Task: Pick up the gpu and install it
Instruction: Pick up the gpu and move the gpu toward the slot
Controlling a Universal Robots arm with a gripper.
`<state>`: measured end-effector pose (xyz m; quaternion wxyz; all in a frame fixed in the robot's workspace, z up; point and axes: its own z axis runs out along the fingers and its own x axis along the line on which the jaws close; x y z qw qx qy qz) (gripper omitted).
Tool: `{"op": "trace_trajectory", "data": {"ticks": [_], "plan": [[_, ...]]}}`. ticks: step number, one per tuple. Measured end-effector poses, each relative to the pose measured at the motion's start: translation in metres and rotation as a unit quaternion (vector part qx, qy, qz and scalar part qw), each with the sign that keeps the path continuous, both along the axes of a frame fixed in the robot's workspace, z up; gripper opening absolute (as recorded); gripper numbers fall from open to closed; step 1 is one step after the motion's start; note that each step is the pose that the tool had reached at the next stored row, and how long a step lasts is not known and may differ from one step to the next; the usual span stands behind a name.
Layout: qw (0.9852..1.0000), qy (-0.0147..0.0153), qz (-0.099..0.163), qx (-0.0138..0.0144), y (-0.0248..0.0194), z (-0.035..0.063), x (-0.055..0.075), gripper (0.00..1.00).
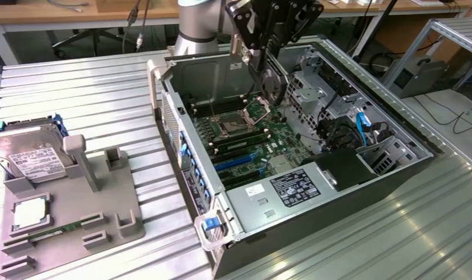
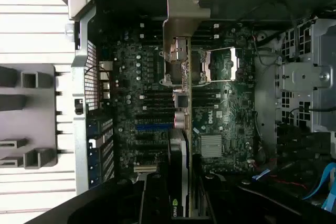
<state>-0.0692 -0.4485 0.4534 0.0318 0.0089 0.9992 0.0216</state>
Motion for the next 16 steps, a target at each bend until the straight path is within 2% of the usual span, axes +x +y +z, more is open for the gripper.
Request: {"op": "trace_trajectory", "data": {"ticks": [16], "plan": [[1.0, 0.0, 0.0, 0.0016, 0.0001, 0.0, 0.062, 0.27]]}}
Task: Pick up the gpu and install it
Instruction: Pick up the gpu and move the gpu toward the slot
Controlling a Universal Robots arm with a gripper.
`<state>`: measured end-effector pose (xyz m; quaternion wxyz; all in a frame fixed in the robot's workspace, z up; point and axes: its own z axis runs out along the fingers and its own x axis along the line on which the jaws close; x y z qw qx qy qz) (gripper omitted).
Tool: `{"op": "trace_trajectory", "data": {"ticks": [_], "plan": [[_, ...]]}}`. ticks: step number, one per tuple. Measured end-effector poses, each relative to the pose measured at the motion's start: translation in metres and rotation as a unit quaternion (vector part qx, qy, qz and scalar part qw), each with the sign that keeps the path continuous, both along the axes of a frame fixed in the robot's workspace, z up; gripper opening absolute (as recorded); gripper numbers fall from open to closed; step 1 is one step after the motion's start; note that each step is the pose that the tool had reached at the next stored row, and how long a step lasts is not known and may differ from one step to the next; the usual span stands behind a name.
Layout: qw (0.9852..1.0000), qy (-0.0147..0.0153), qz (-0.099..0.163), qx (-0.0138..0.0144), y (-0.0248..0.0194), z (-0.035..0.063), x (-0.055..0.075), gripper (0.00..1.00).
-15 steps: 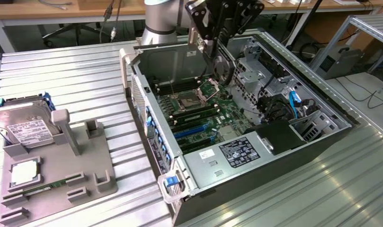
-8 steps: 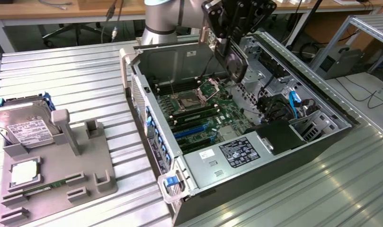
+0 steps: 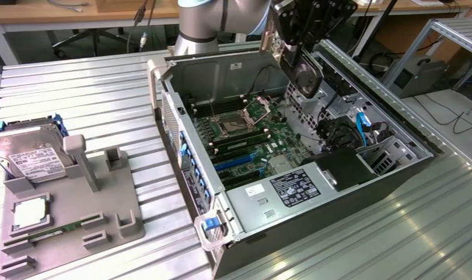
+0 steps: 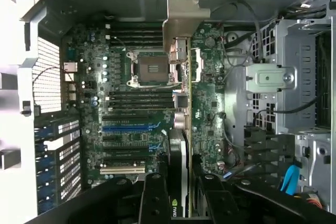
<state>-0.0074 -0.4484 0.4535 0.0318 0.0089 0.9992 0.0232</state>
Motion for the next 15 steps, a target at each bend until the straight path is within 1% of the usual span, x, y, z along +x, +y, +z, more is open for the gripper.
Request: {"op": "trace_trajectory", "data": {"ticks": [1, 3, 8, 13, 15], "plan": [[1.0, 0.0, 0.0, 0.0001, 0.0, 0.0, 0.003, 0.27], [1.0, 0.0, 0.0, 0.0006, 0.0, 0.0, 0.018, 0.27], [1.0, 0.0, 0.0, 0.0012, 0.0001, 0.0, 0.037, 0.27], [1.0, 0.0, 0.0, 0.0013, 0.0001, 0.0, 0.047, 0.27], [1.0, 0.0, 0.0, 0.0014, 0.0, 0.0, 0.055, 0.27]]}}
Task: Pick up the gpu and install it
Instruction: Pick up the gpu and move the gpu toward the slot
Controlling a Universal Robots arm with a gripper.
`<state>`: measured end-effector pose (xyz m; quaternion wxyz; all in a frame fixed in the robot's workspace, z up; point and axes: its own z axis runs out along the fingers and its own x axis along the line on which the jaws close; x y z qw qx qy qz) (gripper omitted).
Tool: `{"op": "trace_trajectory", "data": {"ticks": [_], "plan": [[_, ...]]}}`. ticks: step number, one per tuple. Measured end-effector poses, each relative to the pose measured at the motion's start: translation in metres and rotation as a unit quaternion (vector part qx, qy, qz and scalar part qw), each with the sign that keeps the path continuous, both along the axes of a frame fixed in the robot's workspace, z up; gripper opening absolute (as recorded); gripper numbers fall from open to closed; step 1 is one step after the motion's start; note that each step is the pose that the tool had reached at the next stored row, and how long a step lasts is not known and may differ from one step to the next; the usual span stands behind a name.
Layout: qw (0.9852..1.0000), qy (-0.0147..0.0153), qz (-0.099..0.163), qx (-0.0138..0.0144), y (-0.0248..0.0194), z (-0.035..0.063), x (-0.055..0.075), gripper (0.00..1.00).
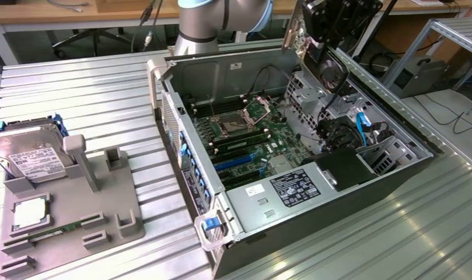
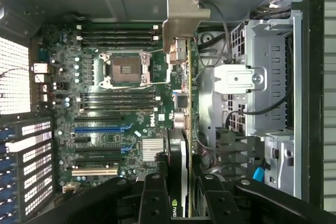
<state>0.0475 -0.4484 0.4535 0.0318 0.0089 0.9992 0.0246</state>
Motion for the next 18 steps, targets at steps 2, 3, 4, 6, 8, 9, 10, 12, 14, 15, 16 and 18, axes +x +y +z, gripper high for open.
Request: {"op": "trace_trajectory", "data": {"ticks": [2, 3, 4, 6, 8, 9, 10, 12, 14, 15, 16, 18], "plan": [[1.0, 0.0001, 0.0, 0.0001, 0.0001, 0.0, 0.01, 0.27], [1.0, 0.0, 0.0, 0.0001, 0.0001, 0.0, 0.01, 0.27], [1.0, 0.0, 0.0, 0.0001, 0.0, 0.0, 0.01, 0.27], [1.0, 0.0, 0.0, 0.0001, 0.0, 0.0, 0.01, 0.27], [1.0, 0.0, 0.0, 0.0001, 0.0, 0.0, 0.01, 0.27], [1.0, 0.0, 0.0, 0.0001, 0.0, -0.0002, 0.01, 0.27], [1.0, 0.0, 0.0, 0.0004, 0.0, -0.0008, 0.01, 0.27], [1.0, 0.0, 0.0, 0.0008, 0.0, -0.0035, 0.01, 0.27], [1.0, 0.0, 0.0, 0.0012, 0.0001, -0.007, 0.011, 0.27], [1.0, 0.0, 0.0, 0.0014, 0.0001, -0.0105, 0.011, 0.27], [1.0, 0.0, 0.0, 0.0018, 0.0002, -0.0121, 0.011, 0.27], [1.0, 0.0, 0.0, 0.0033, 0.0002, -0.0131, 0.011, 0.27]]}}
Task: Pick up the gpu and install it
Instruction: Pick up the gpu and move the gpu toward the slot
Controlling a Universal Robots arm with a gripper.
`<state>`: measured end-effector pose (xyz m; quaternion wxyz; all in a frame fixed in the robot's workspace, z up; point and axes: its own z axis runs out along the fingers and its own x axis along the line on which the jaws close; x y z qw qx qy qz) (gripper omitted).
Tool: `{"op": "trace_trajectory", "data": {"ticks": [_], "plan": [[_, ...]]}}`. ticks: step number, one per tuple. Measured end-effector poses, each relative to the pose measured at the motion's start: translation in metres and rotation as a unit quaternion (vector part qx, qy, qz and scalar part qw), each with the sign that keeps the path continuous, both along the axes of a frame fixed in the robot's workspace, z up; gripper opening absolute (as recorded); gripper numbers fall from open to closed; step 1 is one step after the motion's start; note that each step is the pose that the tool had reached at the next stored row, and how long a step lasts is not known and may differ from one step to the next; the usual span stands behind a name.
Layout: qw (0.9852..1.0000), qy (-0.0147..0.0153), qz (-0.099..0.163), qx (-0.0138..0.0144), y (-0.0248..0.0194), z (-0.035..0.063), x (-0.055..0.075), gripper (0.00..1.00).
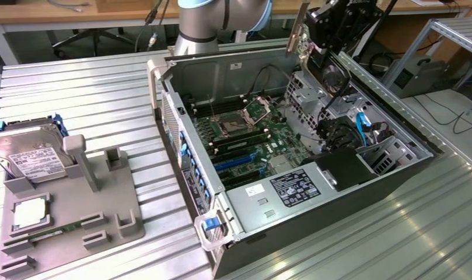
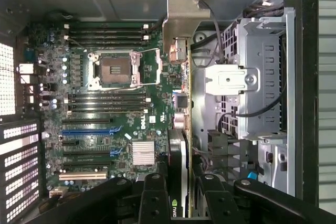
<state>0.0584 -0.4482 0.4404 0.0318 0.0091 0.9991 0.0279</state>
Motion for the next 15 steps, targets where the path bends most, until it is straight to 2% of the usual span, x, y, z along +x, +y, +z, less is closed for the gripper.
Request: {"op": "trace_trajectory", "data": {"ticks": [9, 15], "plan": [[1.0, 0.0011, 0.0, 0.0005, 0.0019, -0.0152, 0.0, 0.27], [1.0, 0.0012, 0.0, 0.0009, 0.0024, -0.0161, 0.001, 0.27]]}}
